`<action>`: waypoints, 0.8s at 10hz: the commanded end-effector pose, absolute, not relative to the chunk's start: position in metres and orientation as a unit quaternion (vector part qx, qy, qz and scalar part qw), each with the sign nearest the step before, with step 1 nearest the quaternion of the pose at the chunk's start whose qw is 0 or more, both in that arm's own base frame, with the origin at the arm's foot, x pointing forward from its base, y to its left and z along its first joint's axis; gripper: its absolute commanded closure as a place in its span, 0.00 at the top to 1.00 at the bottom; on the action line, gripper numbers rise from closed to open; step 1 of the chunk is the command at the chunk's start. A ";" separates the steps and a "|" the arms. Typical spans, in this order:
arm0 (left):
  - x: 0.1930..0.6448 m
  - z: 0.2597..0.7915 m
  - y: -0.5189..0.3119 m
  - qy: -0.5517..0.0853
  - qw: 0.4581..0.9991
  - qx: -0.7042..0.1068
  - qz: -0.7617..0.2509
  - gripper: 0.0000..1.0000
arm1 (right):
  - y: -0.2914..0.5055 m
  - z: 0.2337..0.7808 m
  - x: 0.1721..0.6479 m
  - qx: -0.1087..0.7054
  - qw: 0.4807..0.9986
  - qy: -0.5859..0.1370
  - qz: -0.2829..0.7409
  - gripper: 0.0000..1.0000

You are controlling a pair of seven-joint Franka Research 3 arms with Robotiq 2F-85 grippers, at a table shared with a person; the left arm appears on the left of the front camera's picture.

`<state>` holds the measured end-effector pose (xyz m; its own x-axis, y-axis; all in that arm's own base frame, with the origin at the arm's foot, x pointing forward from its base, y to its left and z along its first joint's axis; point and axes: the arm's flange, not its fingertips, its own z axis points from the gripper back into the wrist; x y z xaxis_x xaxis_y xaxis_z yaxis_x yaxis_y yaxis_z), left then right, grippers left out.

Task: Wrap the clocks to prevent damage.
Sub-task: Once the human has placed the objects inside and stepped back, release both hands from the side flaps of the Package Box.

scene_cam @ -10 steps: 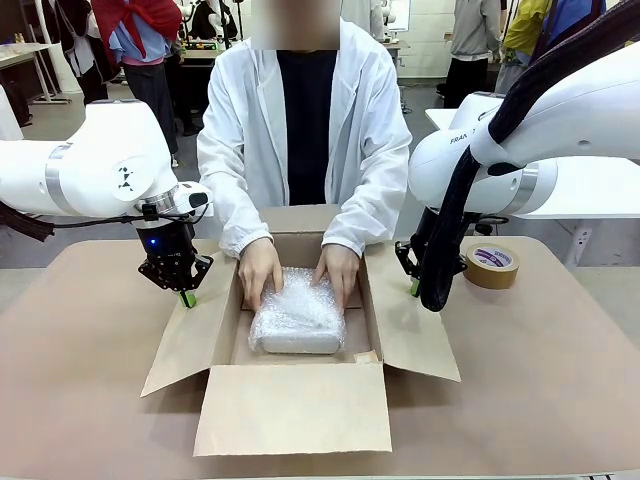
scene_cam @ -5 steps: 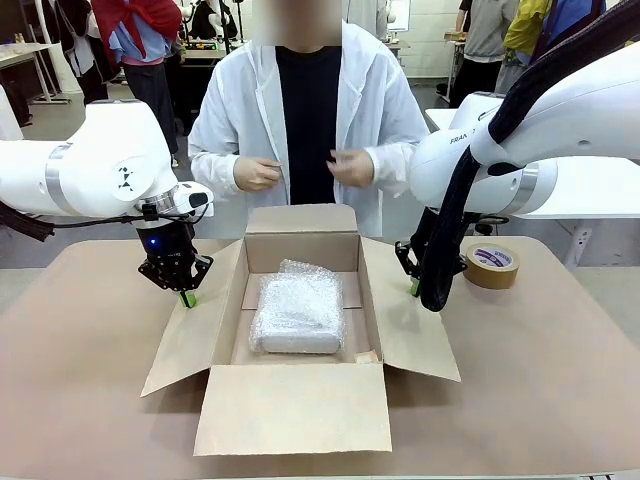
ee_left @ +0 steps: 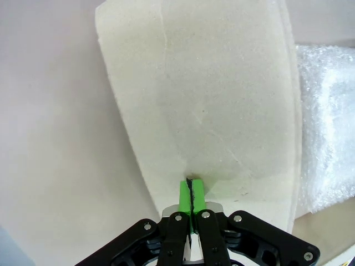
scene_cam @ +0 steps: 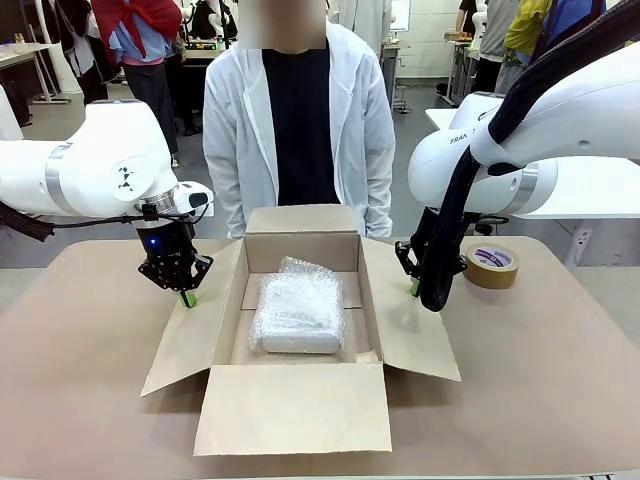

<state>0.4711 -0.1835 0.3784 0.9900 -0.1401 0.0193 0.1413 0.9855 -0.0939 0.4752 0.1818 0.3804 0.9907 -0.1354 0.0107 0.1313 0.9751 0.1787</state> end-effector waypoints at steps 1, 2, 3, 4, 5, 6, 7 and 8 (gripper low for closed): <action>0.462 0.423 -0.169 -0.046 0.988 -0.058 -0.135 0.00 | 0.174 0.417 0.466 0.048 0.999 -0.013 0.017 0.01; 0.453 0.457 -0.160 -0.073 0.977 -0.059 -0.193 0.00 | 0.167 0.447 0.458 0.020 0.997 -0.017 0.073 0.01; 0.440 0.492 -0.149 -0.090 0.962 -0.046 -0.253 0.00 | 0.157 0.482 0.448 0.005 0.992 -0.025 0.121 0.01; 0.426 0.526 -0.137 -0.094 0.949 -0.034 -0.301 0.00 | 0.148 0.518 0.434 0.002 0.985 -0.018 0.169 0.01; 0.417 0.549 -0.129 -0.086 0.939 -0.021 -0.332 0.00 | 0.142 0.547 0.421 0.016 0.977 -0.015 0.213 0.01; 0.410 0.566 -0.123 -0.083 0.937 -0.007 -0.339 0.00 | 0.139 0.573 0.410 0.029 0.974 -0.033 0.221 0.01; 0.404 0.581 -0.121 -0.085 0.935 -0.009 -0.344 0.00 | 0.137 0.592 0.399 0.033 0.972 -0.042 0.229 0.01; 0.398 0.597 -0.121 -0.090 0.932 -0.010 -0.352 0.00 | 0.137 0.609 0.391 0.039 0.971 -0.051 0.229 0.01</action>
